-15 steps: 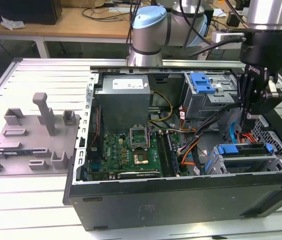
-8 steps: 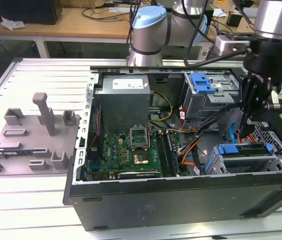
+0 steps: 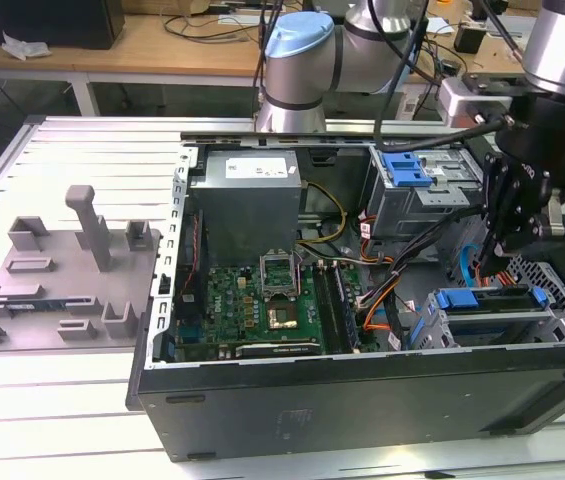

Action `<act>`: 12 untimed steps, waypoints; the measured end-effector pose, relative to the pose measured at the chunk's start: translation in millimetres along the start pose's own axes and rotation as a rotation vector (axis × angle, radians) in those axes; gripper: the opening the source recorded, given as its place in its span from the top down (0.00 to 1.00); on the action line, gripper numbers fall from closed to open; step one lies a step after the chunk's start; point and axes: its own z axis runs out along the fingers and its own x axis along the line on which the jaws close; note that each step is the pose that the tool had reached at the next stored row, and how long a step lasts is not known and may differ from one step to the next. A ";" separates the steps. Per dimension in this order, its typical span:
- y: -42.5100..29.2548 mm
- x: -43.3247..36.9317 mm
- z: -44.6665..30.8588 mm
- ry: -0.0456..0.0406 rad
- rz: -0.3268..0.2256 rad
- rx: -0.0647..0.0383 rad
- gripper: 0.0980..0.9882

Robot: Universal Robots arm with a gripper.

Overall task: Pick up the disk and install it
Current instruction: 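Insert the second disk wire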

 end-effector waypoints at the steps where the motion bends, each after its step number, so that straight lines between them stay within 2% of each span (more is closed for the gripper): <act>1: -0.1 1.4 0.1 -0.0089 -0.002 -0.001 0.93; 6: -0.7 5.1 -0.9 -0.0297 -0.011 -0.003 0.93; 12: -0.9 6.3 -1.3 -0.0351 -0.075 0.001 0.93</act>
